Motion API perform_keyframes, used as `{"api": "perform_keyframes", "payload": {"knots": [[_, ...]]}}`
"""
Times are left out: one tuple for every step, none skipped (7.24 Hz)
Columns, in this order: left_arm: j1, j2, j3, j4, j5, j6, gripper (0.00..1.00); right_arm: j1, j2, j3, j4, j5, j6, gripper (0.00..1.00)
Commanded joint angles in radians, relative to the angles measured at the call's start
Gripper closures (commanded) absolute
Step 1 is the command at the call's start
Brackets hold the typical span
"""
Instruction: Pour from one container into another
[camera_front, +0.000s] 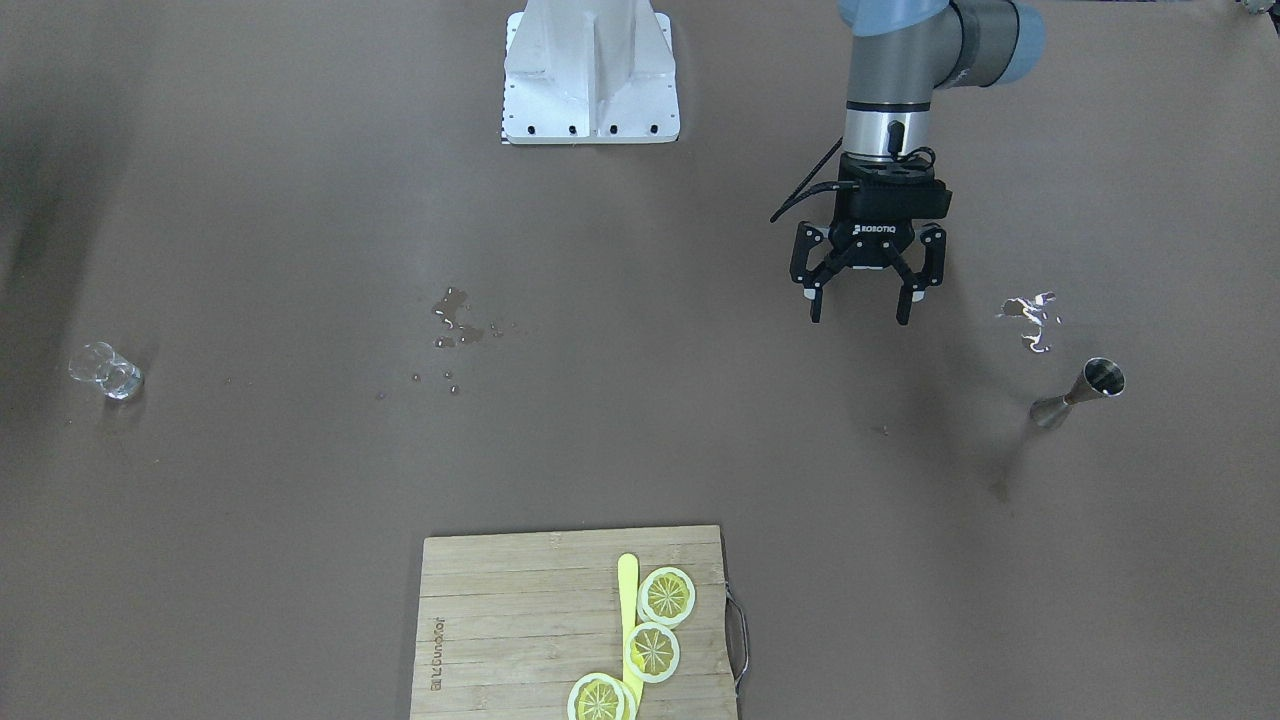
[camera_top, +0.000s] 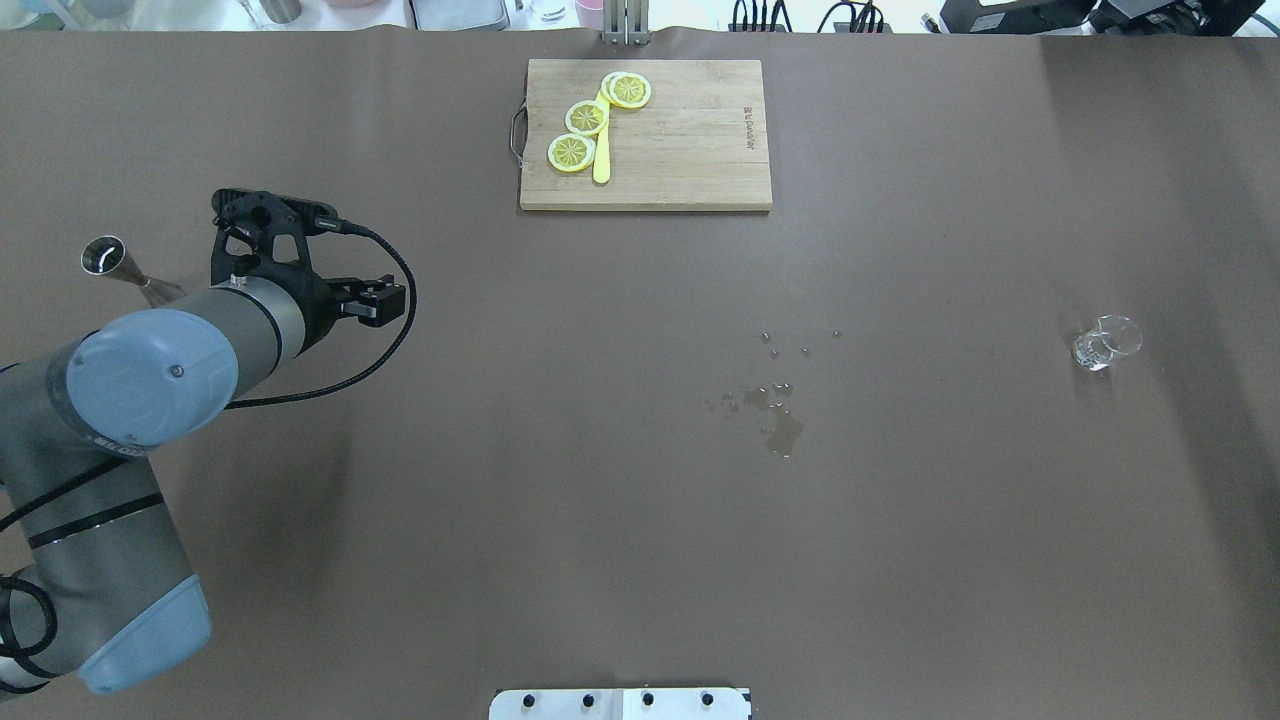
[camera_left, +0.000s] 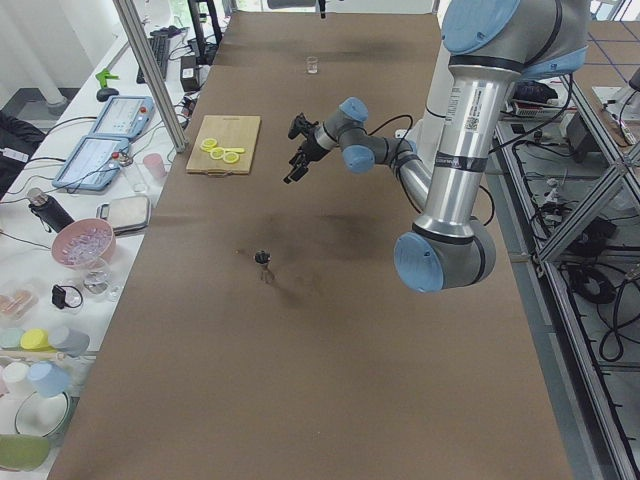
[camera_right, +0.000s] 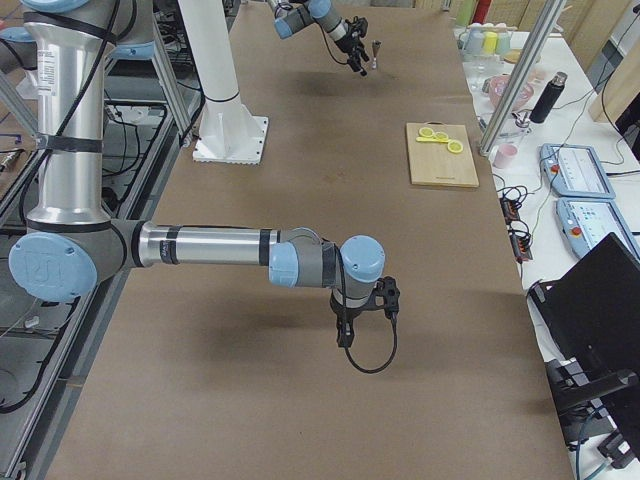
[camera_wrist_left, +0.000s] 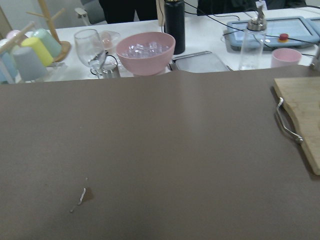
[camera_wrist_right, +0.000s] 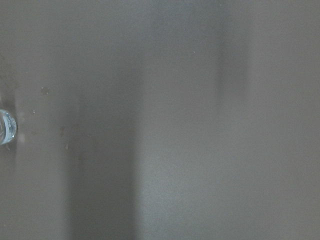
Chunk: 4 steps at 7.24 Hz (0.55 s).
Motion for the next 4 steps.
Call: {"api": "perform_keyframes", "payload": {"knots": [[-0.095,-0.014,0.000,0.004,-0.225,0.213,0.03,0.000,0.000,0.001,0.000,-0.006,0.004,0.00],[-0.147,-0.011,0.001,0.006,-0.298,0.299,0.03,0.000,0.000,0.001,-0.002,-0.005,0.004,0.00],[-0.214,-0.009,0.012,0.010,-0.397,0.398,0.03,0.000,0.003,0.001,-0.005,-0.006,0.009,0.00],[-0.279,0.007,0.015,0.015,-0.465,0.494,0.03,0.000,0.011,0.001,-0.009,-0.005,0.055,0.00]]}}
